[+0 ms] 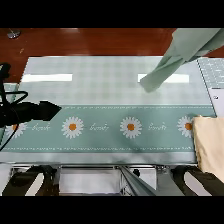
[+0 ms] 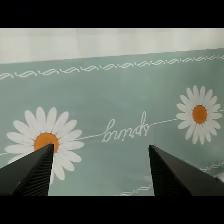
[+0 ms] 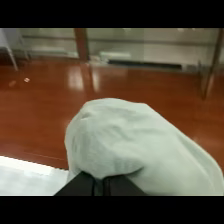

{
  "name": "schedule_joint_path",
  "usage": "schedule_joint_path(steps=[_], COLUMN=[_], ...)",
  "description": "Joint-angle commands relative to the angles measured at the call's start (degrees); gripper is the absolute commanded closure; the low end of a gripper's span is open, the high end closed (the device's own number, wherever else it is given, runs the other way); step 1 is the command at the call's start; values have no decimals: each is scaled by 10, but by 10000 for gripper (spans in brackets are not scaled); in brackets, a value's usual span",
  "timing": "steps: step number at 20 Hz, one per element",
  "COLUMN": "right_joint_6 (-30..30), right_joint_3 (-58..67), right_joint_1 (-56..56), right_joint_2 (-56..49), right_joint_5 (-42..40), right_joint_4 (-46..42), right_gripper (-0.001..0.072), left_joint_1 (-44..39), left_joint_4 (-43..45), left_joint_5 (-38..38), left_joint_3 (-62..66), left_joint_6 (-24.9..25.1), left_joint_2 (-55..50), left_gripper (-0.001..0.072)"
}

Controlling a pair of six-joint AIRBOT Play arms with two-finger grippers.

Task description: Fold the shirts.

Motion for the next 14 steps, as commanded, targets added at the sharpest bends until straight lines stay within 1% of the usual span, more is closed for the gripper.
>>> schedule_joint_path(steps=[1,2,3,4,5,8,9,11,13,14], right_joint_6=[-25,-22,-23,-25,-25,-11,4,29,58,59], right_joint_3=[18,2,-25,-59,-103,-245,-288,-349,-365,-365], right_joint_1=[0,0,5,31,77,241,294,382,454,482], right_joint_2=[24,24,26,27,26,6,-12,-64,-142,-187], right_joint_5=[63,86,108,117,117,83,55,-29,-93,-114], right_joint_4=[78,101,145,168,165,102,88,84,88,106], right_gripper=[687,687,687,687,687,687,686,686,686,686], left_joint_1=[0,0,0,0,0,0,0,0,0,0], left_joint_4=[-25,-25,-25,-25,-25,-25,-25,-23,-23,-23], left_joint_5=[37,50,62,67,68,50,52,54,34,24], left_joint_3=[-28,-33,-38,-42,-45,-54,-60,-70,-74,-76], left_joint_6=[-6,-6,-6,-6,-6,-3,-3,5,5,5], left_joint_2=[7,6,6,6,4,-3,-4,-9,-17,-22], left_gripper=[6,6,5,6,5,6,5,6,6,6])
